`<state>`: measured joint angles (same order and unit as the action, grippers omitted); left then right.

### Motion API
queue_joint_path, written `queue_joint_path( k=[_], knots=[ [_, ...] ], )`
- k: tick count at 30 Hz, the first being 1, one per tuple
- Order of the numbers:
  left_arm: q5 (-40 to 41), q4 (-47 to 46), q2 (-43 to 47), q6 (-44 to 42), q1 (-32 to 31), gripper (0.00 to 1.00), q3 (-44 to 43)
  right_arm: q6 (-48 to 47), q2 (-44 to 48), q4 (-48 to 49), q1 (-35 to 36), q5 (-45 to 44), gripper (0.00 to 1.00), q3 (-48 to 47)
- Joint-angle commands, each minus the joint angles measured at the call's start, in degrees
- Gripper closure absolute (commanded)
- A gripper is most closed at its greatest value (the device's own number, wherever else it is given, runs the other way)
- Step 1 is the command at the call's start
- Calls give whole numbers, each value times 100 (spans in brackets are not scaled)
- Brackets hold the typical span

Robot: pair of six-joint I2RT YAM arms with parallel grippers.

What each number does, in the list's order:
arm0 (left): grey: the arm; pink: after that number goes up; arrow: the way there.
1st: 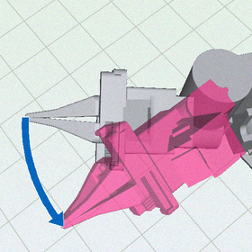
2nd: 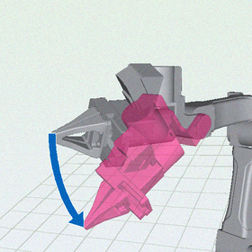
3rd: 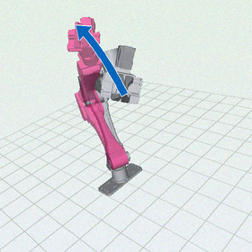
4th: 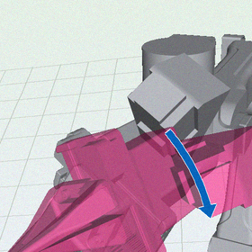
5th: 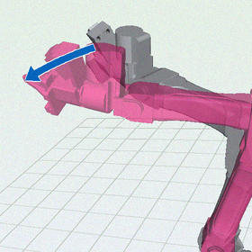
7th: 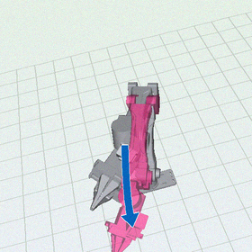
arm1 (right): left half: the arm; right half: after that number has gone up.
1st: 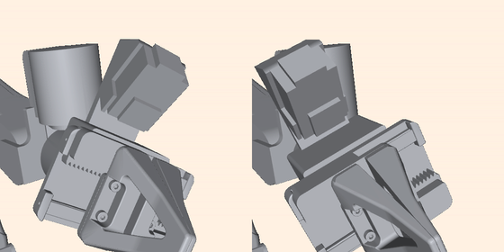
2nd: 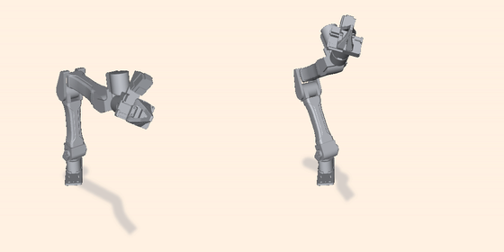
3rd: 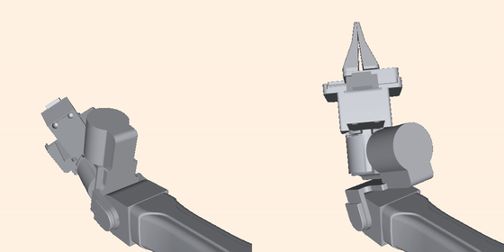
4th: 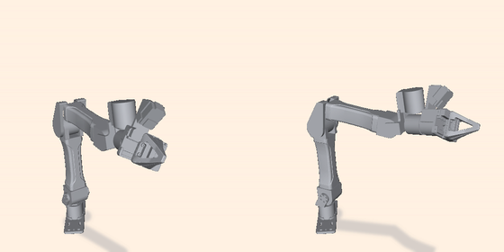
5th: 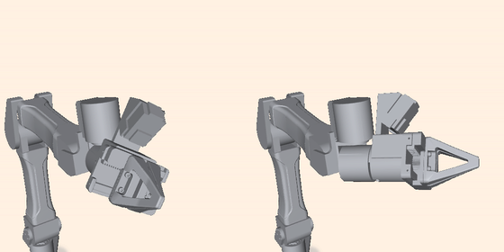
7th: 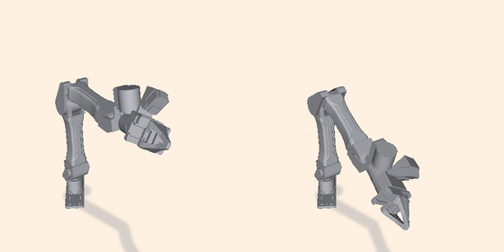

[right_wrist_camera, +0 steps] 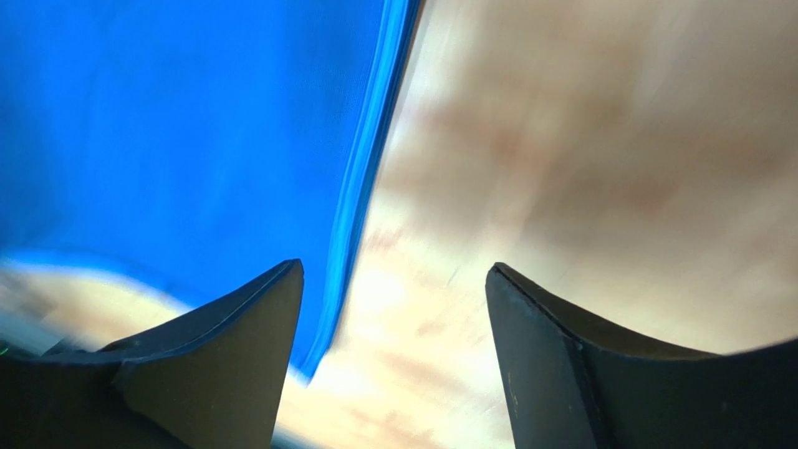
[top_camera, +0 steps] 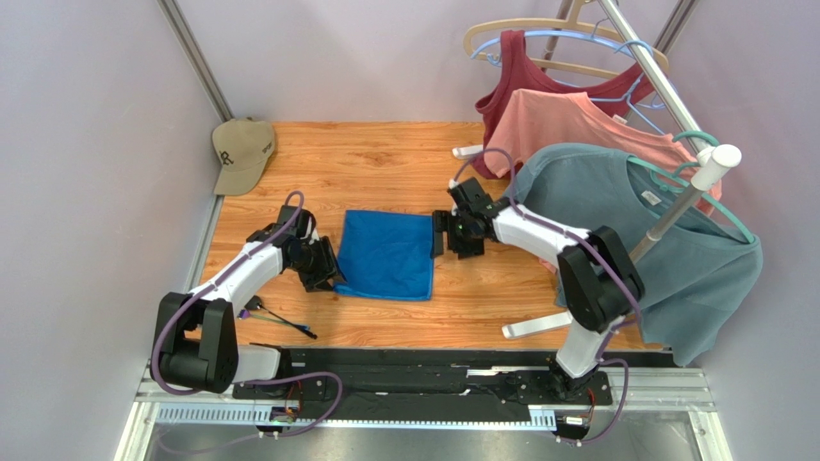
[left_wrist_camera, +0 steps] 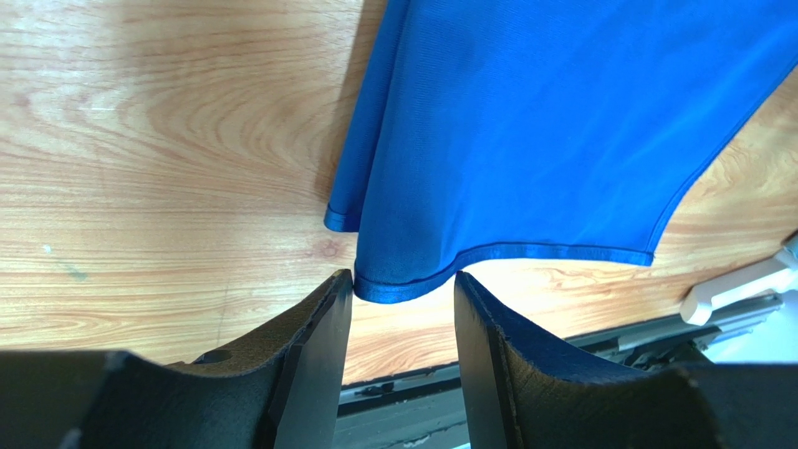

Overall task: Fold the napkin into a case and place the utensils inside
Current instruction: Rotate the square-folded napkin at the center of the board, then smooth out the square-folded napkin at the center of the board.

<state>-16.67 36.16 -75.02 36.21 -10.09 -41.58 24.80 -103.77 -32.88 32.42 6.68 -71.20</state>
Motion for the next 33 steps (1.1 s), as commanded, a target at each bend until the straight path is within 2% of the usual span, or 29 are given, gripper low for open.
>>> queue_joint_path(
  k=[1, 2, 5, 7, 8, 18, 23, 27, 33],
  knots=[
    [128, -109, -82, 80, 7, 47, 10, 1638, 883, 1352, 36, 1535, 24, 1369],
    [146, -118, -117, 62, 15, 47, 10, 1851, 1058, 1642, 53, 1608, 24, 1737],
    [173, -188, -232, 44, 16, 47, 71, 2634, 1227, 1663, 176, 1504, 24, 2048],
    [111, -311, -276, 62, 16, 48, 159, 2915, 1227, 1400, 273, 1180, 28, 2084],
    [94, -364, -302, 71, 16, 48, 203, 3073, 1218, 1477, 386, 1143, 32, 2136],
    [146, -461, -258, 53, 16, 55, 256, 4295, 1280, 2066, 809, 871, 45, 2751],
    [41, -531, -188, 88, 16, 61, 326, 4613, 1140, 2128, 888, 870, 50, 2804],
    [32, -549, -144, 88, 16, 61, 414, 4771, 1078, 2242, 906, 826, 51, 2857],
    [5, -584, -100, 71, 16, 62, 484, 5122, 1218, 2374, 906, 677, 60, 3059]
  ],
)
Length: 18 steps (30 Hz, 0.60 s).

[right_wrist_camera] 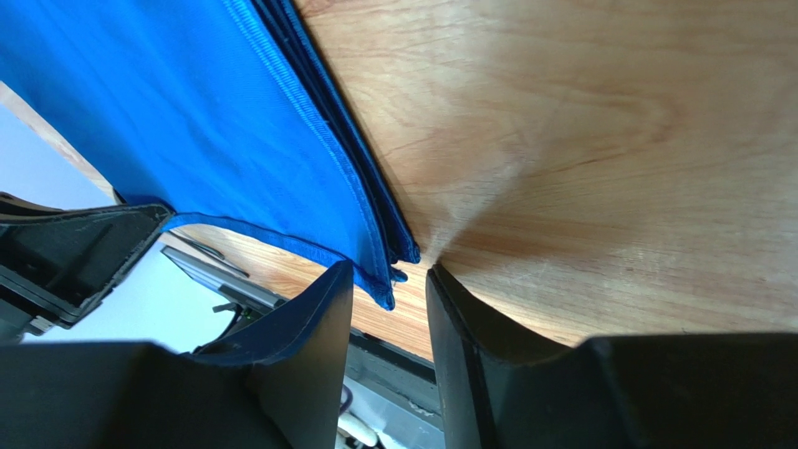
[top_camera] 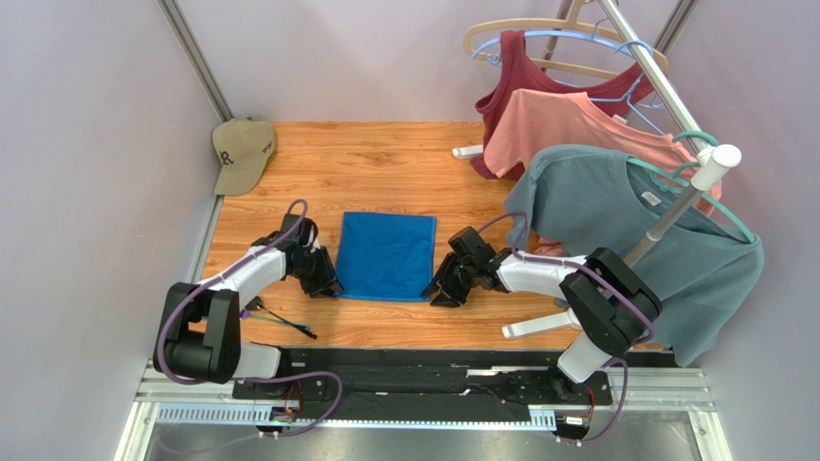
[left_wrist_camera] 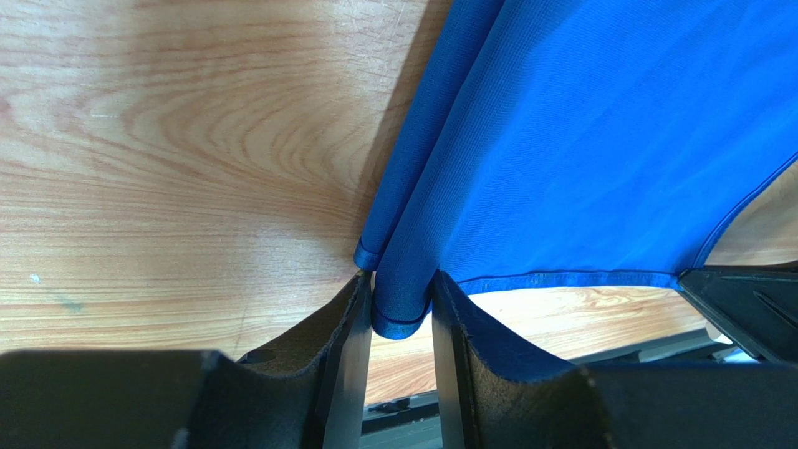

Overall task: Fold the napkin into a case and place the utensils inside
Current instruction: Smooth out the square-folded napkin at the center of the board.

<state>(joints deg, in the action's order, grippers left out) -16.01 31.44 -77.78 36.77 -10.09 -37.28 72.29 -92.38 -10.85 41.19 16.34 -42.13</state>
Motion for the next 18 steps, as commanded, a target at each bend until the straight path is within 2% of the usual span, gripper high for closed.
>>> queue_joint_path(
  k=[1, 6, 7, 18],
  knots=[
    [-69, -121, 175, 23, 16, 62, 63, 382, 71, 206, 38, -315, 63, 152],
    [-104, -129, 219, 32, 16, 63, 115, 479, -52, 312, 56, -228, 75, 152],
    [-95, -129, 237, 32, 16, 63, 124, 461, -61, 303, 56, -228, 81, 144],
    [-139, -156, 324, 40, 16, 68, 177, 426, 211, 101, 47, -289, 87, 188]
  ],
)
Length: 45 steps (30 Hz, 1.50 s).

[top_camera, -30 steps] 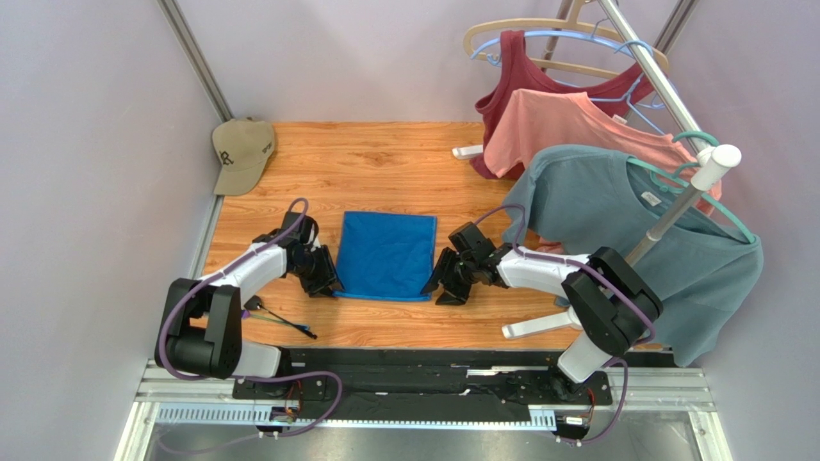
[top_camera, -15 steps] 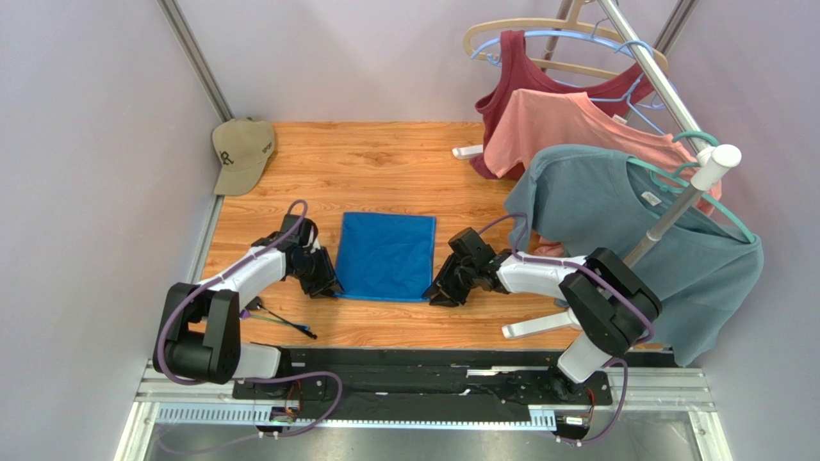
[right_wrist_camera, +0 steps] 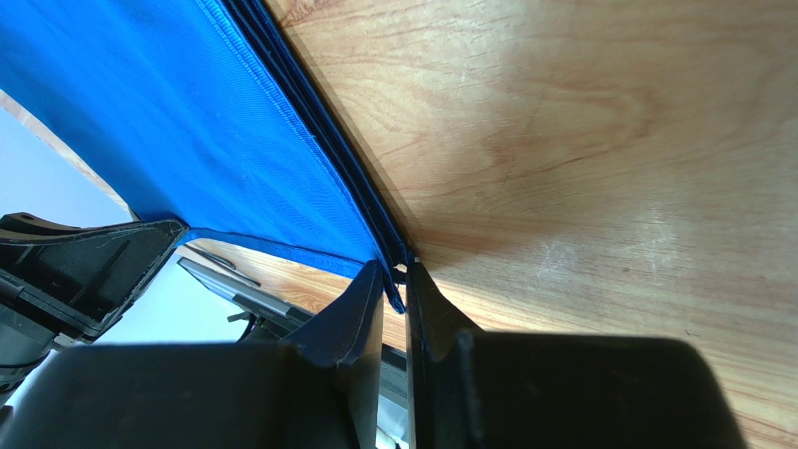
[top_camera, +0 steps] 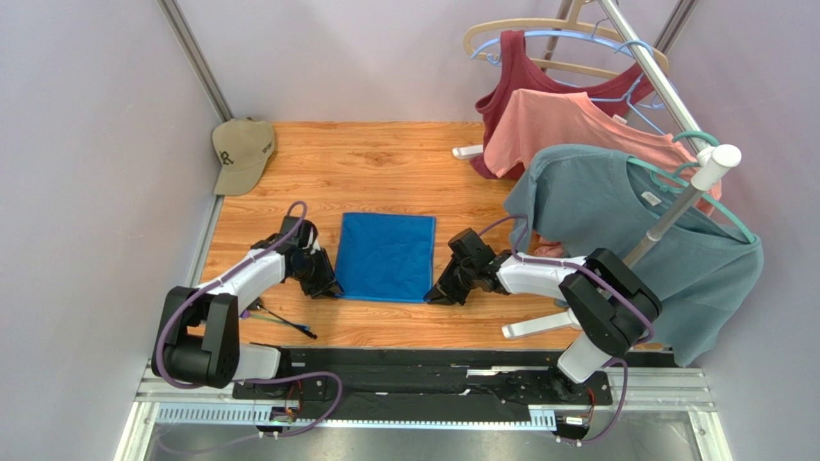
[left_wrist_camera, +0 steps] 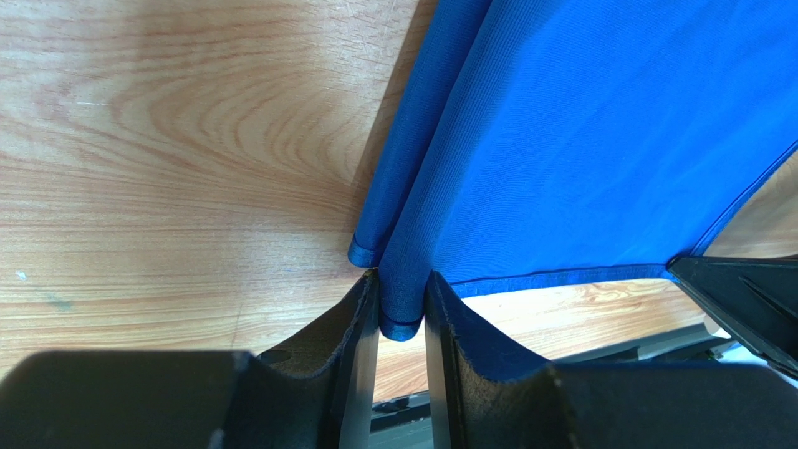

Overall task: Fold the napkin into a case and place the utensils inside
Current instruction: Smooth out the square-folded napkin at the center of the board.

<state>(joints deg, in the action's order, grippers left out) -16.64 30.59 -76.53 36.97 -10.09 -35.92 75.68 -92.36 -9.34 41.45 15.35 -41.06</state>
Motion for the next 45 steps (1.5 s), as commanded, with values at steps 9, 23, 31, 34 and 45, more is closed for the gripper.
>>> queue_joint_path(
  k=[9, 23, 31, 34, 45],
  knots=[
    [-67, 8, 428, 73, 16, 76, 41, 105, 526, -295, 21, -226, 100, 2],
    [-84, 290, 736, 126, 24, 100, -624, -878, 587, 29, -462, 143, 100, -393],
    [100, 334, -87, 73, 121, 100, -2548, -2108, 210, -199, -1209, 521, 100, -1930],
    [-57, 342, -659, 65, 218, 100, -3242, -2189, -203, -252, -1376, 731, 100, -2555],
    [-313, 281, -390, -76, 218, 100, -2183, -1829, -441, 170, -956, 1338, 100, -1915]
  ],
)
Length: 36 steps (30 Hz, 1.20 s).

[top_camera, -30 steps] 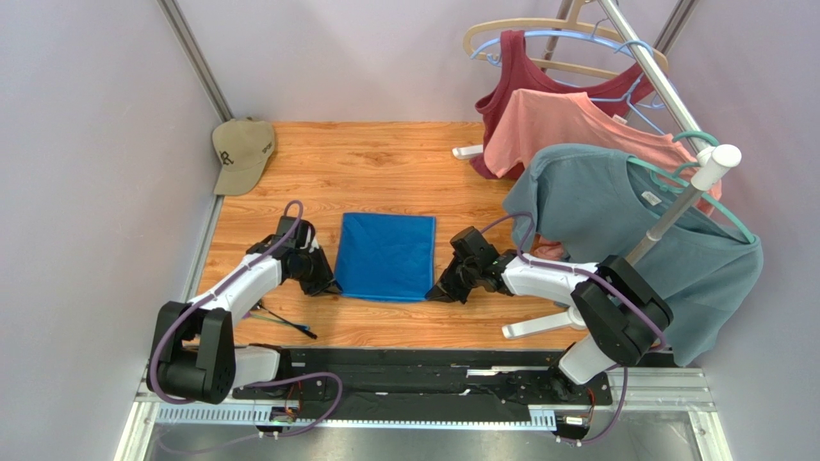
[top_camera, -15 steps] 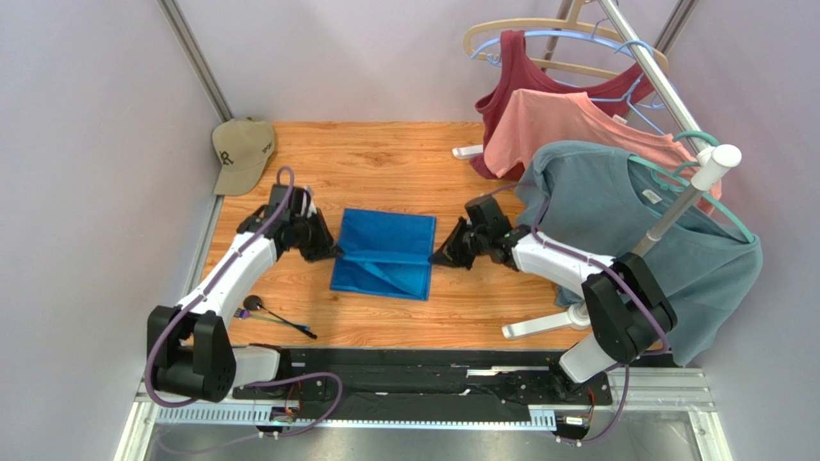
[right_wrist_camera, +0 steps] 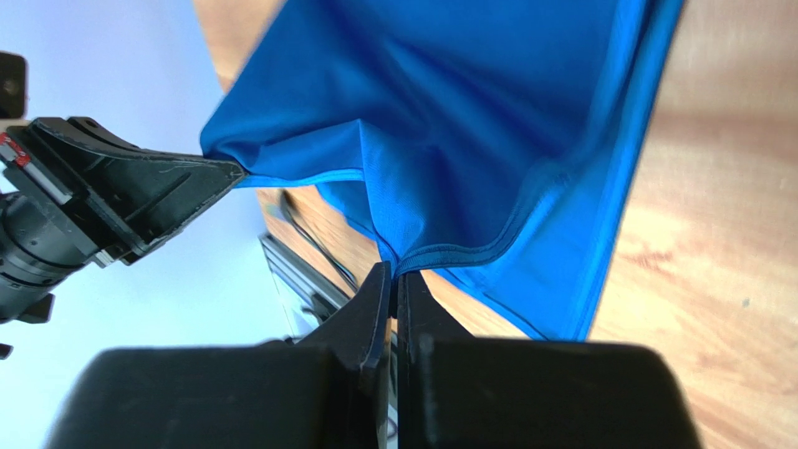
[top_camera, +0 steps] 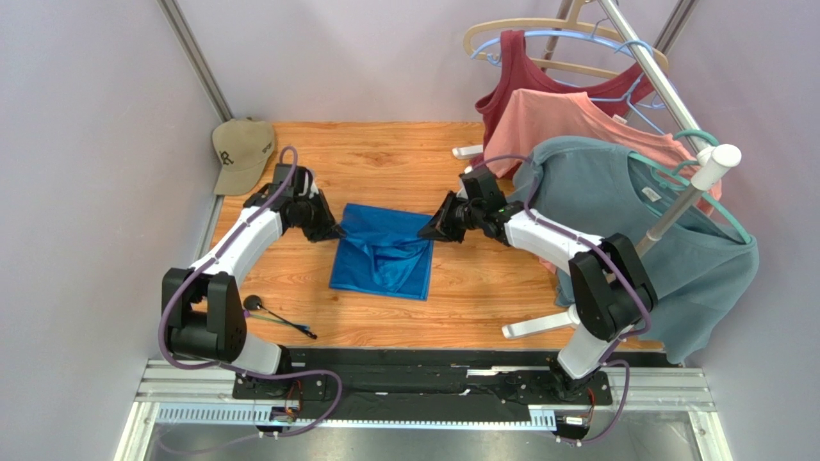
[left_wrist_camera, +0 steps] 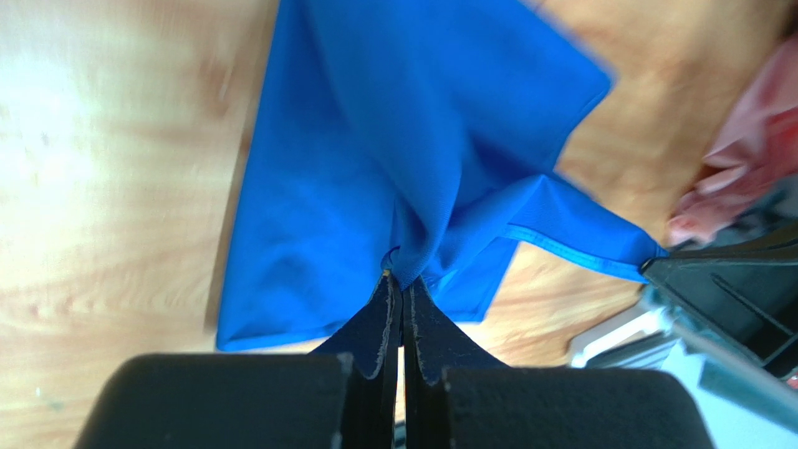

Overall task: Fold the napkin into a case and place the utensils inside
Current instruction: Smooth out the square-folded napkin at the center of the board.

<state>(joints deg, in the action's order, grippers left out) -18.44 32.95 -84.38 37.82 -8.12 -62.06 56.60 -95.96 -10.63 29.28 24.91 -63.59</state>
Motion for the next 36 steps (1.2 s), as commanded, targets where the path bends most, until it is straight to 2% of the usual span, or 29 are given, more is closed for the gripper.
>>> queue_joint_path(
  k=[1, 9, 13, 19, 24, 30, 36],
  knots=[
    [-56, 62, 448, -222, 21, 100, 606, 88, -115, 281, 332, 383, 100, 443],
    [33, -105, 633, -249, 21, 100, 1117, 931, -537, 1669, 1044, 384, 100, 1034],
    [42, -122, 712, -258, 21, 100, 1188, 923, -888, 1512, 1238, 181, 99, 822],
    [-46, -227, 818, -223, 21, 100, 1372, 1029, -810, 1485, 1353, 6, 95, 989],
    [-90, -298, 827, -223, 21, 100, 1469, 888, -740, 1169, 1396, -231, 89, 1016],
    [-107, -298, 879, -223, 21, 100, 1504, 783, -643, 1081, 1440, -372, 76, 1174],
    [-152, -333, 914, -223, 21, 100, 1601, 642, -476, 721, 1449, -522, 72, 1235]
  ],
)
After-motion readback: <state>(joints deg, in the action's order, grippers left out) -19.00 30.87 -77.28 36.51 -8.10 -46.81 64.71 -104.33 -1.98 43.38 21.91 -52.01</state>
